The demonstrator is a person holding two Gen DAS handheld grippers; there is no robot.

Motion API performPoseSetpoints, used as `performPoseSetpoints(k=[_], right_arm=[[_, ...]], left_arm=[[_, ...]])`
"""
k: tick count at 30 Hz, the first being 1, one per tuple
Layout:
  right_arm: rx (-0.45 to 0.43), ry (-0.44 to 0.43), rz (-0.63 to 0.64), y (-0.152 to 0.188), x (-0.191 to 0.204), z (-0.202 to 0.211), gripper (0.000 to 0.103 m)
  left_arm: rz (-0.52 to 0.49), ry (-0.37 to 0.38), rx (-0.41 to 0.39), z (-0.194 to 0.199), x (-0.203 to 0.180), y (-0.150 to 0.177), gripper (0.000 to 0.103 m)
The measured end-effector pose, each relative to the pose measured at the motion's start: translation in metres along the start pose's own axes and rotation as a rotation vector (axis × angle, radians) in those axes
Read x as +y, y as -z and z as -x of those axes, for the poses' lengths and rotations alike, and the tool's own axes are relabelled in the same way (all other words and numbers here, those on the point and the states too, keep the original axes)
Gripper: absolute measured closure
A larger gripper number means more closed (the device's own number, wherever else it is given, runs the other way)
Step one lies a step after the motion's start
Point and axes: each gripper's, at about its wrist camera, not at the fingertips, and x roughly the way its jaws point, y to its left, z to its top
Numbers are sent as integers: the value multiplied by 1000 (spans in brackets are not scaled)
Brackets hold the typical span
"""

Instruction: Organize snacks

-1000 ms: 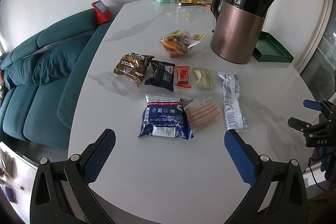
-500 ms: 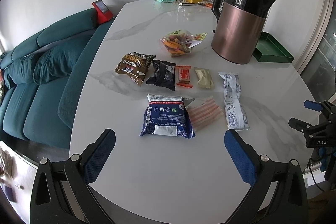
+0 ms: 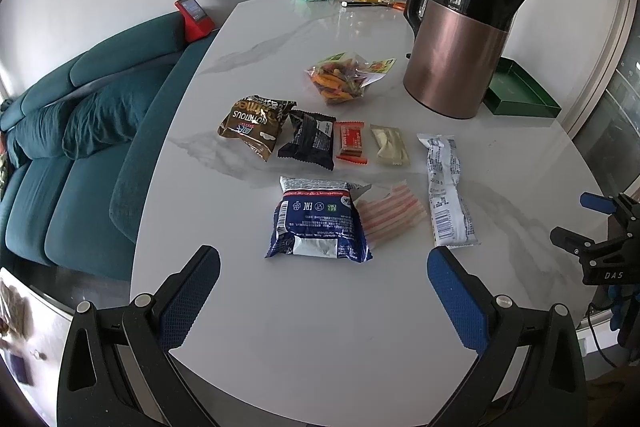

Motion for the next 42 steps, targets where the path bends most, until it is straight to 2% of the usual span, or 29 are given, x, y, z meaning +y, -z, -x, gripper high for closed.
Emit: performPoseSetpoints(k=[32, 42], right_arm=[[4, 15, -3, -3, 4, -4, 0], [-14, -11, -25, -10, 7, -1, 0]], left_arm=[[-4, -11, 17, -8, 4, -3, 1], [-6, -38, 12, -10, 20, -12, 1]])
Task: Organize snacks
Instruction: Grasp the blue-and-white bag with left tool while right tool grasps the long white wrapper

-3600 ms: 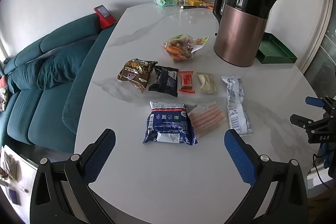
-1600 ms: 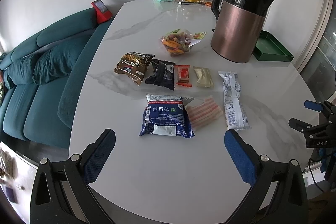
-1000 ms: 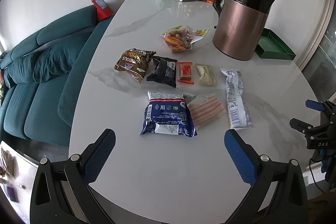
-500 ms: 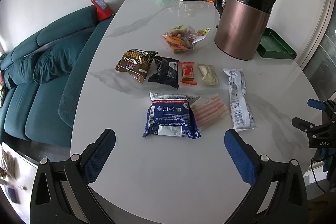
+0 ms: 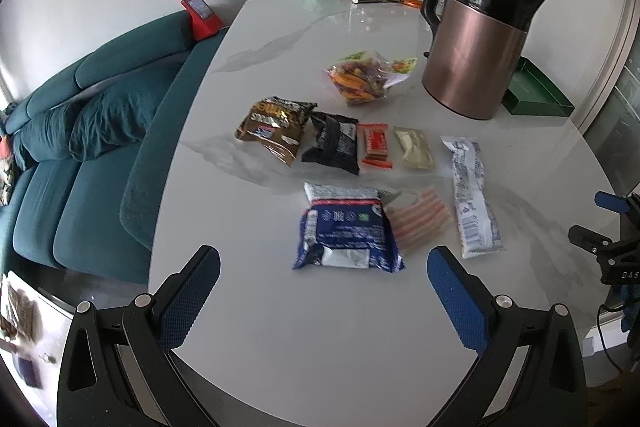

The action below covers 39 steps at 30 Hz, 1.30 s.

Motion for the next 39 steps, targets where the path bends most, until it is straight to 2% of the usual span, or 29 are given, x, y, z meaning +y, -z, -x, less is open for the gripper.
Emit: performPoseSetpoints(k=[15, 26, 39], right_arm=[[-11, -56, 3, -28, 34, -16, 0], [8, -77, -12, -40, 47, -35, 0], [32, -103, -5, -50, 64, -55, 0]], left_arm=[[-74, 23, 48, -27, -13, -11, 1], [-73, 29, 105, -63, -18, -18, 1], [-37, 20, 159, -87, 1, -14, 1]])
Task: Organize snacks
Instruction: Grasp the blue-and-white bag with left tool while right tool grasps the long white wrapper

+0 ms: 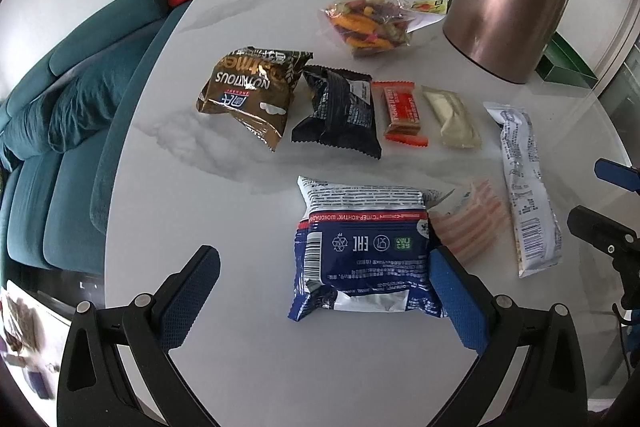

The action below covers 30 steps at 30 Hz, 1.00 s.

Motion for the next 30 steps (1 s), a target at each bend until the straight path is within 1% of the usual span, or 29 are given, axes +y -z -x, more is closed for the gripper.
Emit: performPoseSetpoints(k=[5, 8, 14, 19, 21, 24, 30], right_arm=[[16, 0, -14, -4, 3, -12, 0], [29, -2, -28, -6, 4, -20, 0], [38, -5, -44, -10, 6, -30, 0], [67, -18, -64, -11, 6, -42, 0], [74, -37, -71, -12, 7, -45, 0], [80, -32, -50, -14, 12, -46, 14], [79, -33, -47, -17, 14, -47, 17]], left_arm=[[9, 11, 15, -10, 6, -1, 1], [24, 35, 28, -16, 9, -2, 1], [39, 56, 49, -25, 11, -4, 1], [39, 37, 58, -28, 8, -9, 1], [38, 25, 67, -29, 8, -11, 1], [25, 1, 83, -35, 2, -17, 1], [17, -2, 101, -38, 1, -22, 1]])
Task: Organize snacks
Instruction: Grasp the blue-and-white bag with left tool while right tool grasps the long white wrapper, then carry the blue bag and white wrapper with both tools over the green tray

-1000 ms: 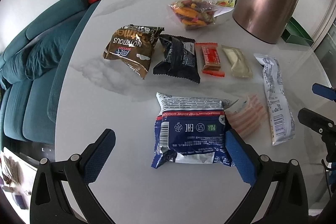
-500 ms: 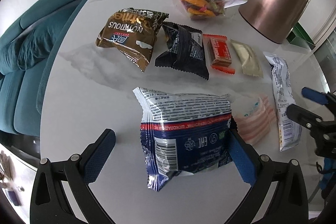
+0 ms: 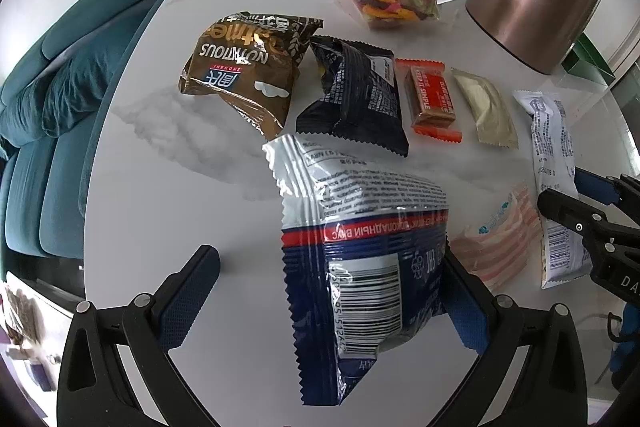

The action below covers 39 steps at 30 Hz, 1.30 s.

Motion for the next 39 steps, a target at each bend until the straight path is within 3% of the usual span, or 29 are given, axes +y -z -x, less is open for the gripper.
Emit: performPoseSetpoints(k=[5, 8, 10, 15, 21, 35, 37, 39], right_arm=[[-6, -15, 6, 1, -3, 1, 19], [-7, -20, 13, 2, -5, 2, 21], [-7, -25, 23, 1, -6, 2, 25], [-13, -54, 26, 1, -7, 3, 29], [-20, -89, 11, 3, -11, 6, 33], [-32, -85, 22, 3, -8, 6, 35], [-32, -91, 25, 3, -7, 6, 37], [-37, -98, 17, 3, -8, 6, 38]], left_arm=[[2, 0, -1, 0, 0, -4, 1], [-3, -1, -6, 1, 2, 0, 7], [-18, 3, -12, 4, -1, -2, 16], [-36, 10, -19, 12, -11, -4, 53], [-22, 4, -13, 13, -14, -5, 56], [-19, 11, -20, 14, -11, -5, 56], [-20, 13, -21, 14, -11, -5, 58], [-14, 22, -25, 16, -9, -4, 67]])
